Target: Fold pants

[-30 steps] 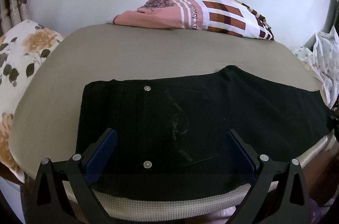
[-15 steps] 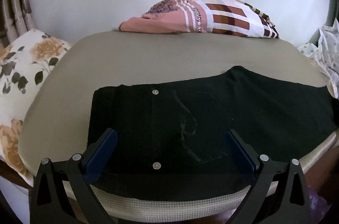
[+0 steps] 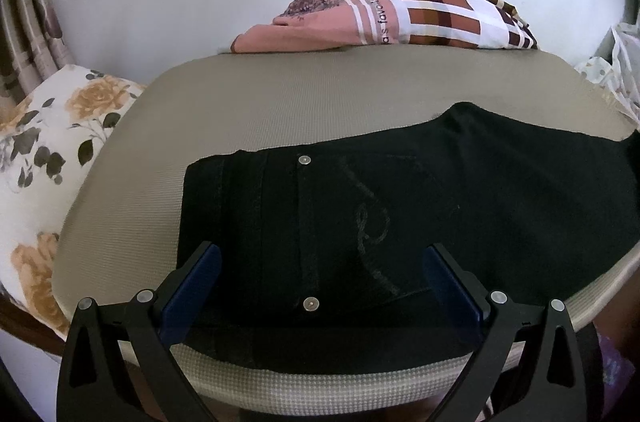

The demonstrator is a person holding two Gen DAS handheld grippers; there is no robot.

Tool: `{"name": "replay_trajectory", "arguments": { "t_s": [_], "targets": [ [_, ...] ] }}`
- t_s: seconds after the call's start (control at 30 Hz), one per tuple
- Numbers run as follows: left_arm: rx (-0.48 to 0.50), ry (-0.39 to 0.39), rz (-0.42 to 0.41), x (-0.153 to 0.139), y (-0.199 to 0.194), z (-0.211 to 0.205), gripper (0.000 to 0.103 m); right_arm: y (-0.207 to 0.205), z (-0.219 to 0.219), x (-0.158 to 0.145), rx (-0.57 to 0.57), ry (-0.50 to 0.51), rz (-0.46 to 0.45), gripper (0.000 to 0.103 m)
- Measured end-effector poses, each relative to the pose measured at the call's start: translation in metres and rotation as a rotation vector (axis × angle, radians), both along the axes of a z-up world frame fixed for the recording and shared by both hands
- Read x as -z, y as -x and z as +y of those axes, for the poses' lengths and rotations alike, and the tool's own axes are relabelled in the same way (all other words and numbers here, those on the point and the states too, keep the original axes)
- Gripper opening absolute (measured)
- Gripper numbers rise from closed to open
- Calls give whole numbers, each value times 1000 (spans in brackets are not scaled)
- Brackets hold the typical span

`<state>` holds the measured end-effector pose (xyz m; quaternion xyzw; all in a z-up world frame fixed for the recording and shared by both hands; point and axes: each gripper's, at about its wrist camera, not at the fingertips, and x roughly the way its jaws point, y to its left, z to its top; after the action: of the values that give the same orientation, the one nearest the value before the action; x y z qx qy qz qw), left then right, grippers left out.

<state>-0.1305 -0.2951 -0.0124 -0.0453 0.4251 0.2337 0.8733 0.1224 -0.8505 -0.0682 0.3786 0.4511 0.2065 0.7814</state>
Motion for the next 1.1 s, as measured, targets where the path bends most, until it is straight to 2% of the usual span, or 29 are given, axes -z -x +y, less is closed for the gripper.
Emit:
{"name": "replay_trajectory", "arguments": {
  "t_s": [0.3,0.5,0.63,0.73,0.93,1.1],
  "targets": [
    [-4,-19,39,7,-1,0,100,2,39,-5,-78,-33,-5,9],
    [-17,-17,46,9,1,3,100,2,41,-5,-81,-42,3,9],
    [-46,-57,63,7,6,11,100,1,36,-3,-63,-55,11,9],
    [-102,-60,68,5,20,34,100,0,33,-4,-53,-54,12,9],
    [-271,12,32,-2,71,96,100,-1,29,-4,-39,-54,18,9],
    [-351,15,-2,-7,102,121,100,0,31,-3,-40,-61,27,9]
  ]
}}
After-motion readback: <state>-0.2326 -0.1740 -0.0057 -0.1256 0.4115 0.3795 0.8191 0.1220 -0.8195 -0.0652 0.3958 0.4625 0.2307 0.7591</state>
